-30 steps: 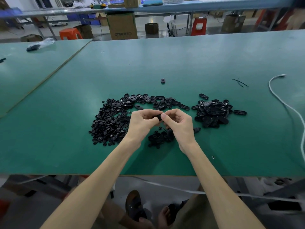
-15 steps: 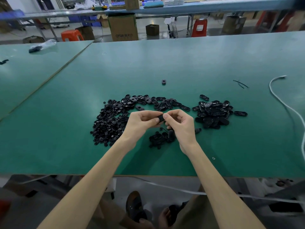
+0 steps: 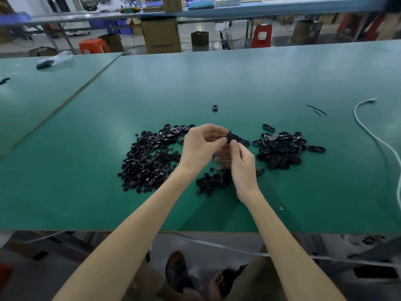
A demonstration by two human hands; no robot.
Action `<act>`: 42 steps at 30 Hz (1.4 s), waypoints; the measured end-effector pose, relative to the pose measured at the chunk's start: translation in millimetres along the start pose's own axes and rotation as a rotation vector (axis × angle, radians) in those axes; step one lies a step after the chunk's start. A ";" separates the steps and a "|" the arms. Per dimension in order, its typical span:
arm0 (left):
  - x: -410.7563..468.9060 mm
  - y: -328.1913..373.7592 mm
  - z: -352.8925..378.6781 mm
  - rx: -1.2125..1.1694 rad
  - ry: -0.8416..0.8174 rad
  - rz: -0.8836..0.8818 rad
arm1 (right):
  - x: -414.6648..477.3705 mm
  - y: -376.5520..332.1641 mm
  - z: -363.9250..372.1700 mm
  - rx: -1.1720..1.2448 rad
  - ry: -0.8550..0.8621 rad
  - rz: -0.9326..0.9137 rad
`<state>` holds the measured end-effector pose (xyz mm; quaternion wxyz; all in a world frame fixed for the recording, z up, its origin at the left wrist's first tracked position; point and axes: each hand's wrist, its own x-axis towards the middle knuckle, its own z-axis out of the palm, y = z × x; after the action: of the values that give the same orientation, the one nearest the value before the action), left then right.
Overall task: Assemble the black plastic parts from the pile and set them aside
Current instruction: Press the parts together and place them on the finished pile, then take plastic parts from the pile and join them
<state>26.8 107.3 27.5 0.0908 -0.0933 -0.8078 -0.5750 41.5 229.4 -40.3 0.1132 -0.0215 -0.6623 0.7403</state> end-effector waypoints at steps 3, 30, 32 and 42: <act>13.5 15.1 21.6 0.004 -0.006 -0.006 | 0.8 -1.4 -1.2 0.050 0.045 0.030; 5.5 -50.4 -36.4 0.736 -0.242 0.009 | 2.5 -0.8 -1.2 0.008 0.099 0.032; 2.9 -48.5 -22.6 0.773 -0.260 0.081 | 2.3 -0.9 -0.6 0.019 0.109 0.033; 3.7 -47.7 -1.9 0.612 -0.102 0.022 | 1.5 -0.8 -2.4 0.000 0.111 0.044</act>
<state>11.1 90.4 -14.5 0.0801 -0.0989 -0.9459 -0.2986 40.6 232.0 -39.6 0.1337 -0.0769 -0.6542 0.7404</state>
